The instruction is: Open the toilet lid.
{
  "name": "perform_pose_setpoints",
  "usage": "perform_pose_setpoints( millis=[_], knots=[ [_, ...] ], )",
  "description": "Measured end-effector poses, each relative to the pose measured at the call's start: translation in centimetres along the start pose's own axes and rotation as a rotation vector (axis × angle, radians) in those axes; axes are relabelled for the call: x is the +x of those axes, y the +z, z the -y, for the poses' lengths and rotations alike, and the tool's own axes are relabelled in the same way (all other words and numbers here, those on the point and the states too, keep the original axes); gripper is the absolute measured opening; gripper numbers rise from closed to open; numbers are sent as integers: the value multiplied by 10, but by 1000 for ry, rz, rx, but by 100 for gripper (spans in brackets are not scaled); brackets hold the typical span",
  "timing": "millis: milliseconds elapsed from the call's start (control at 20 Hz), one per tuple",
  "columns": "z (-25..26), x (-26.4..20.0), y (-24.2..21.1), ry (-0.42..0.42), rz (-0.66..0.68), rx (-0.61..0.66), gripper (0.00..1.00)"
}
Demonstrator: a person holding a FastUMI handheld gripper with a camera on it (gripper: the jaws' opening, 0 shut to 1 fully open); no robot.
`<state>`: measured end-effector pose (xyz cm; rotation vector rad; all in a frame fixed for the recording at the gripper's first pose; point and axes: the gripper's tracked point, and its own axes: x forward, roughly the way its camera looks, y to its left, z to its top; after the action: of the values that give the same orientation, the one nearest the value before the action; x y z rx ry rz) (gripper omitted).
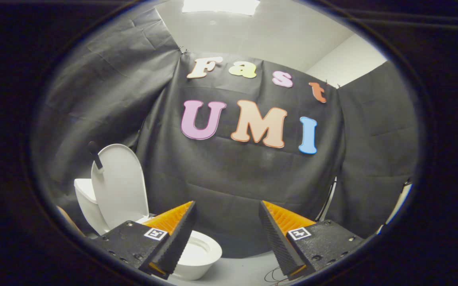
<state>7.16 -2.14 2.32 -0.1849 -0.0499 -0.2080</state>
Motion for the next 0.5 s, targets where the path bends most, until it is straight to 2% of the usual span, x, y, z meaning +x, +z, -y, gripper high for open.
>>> perform_pose_setpoints(
  millis=[250, 300, 500],
  knots=[
    [31, -33, -23, -37, 24, 34, 96],
    [12, -43, -22, -39, 17, 58, 96],
    [22, -61, -46, -68, -20, 120, 96]
  ],
)
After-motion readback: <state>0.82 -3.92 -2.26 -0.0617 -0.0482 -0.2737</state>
